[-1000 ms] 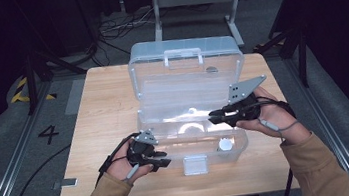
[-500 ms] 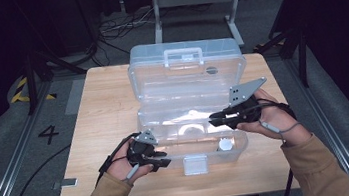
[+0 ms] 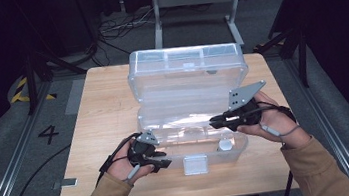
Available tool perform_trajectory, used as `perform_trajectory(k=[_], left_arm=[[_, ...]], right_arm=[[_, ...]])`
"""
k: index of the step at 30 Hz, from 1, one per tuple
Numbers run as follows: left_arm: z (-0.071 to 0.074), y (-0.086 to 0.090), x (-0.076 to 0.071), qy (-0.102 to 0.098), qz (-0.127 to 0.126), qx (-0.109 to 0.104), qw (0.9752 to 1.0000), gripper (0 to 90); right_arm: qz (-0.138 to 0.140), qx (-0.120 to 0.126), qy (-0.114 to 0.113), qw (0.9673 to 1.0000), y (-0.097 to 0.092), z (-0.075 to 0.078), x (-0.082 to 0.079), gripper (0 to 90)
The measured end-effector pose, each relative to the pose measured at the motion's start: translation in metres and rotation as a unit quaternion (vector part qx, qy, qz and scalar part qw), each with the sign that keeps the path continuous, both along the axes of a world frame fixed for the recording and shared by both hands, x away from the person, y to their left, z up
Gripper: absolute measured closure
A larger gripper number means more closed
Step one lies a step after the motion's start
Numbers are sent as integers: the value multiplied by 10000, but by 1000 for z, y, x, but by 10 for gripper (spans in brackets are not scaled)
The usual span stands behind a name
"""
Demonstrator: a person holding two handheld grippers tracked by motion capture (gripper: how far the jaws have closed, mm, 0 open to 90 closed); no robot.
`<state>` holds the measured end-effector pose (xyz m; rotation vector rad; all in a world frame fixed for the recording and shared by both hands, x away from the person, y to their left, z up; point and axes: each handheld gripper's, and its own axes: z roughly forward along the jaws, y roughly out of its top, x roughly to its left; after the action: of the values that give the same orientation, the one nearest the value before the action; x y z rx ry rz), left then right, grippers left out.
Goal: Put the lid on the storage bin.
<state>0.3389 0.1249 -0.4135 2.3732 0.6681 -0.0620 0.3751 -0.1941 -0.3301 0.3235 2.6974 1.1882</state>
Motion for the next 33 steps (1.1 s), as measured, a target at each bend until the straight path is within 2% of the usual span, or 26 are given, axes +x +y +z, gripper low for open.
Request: perform_trajectory(k=[2,8,12,17,22,24,28,33], left_arm=[[2,1,0,-60,30,7,10000,596],[24,11,-5,-222,65,-294,9993,596],[36,13,-8,-224,-67,-424,9988,572],[49,16,-11,-285,-43,-710,9971,585],[71,21,-17,-541,-4,-1126,9922,598],[79,24,-19,-640,33,-1214,9905,603],[92,30,-19,-773,243,-1455,9860,627],[103,35,-16,-961,583,-1711,9788,638]], right_arm=[[1,-3,4,10000,0,0,-1,834],[1,0,-27,10000,0,-1,-1,835],[-3,-7,-27,10000,0,-1,-2,835],[-1,-14,-13,10000,1,-1,-2,834],[-10,-22,-13,10000,1,-1,-3,834],[-21,-24,-16,10000,1,-1,-3,834],[-13,-35,-18,10000,2,-1,-3,833],[-23,-55,-30,10000,2,-1,-3,830]])
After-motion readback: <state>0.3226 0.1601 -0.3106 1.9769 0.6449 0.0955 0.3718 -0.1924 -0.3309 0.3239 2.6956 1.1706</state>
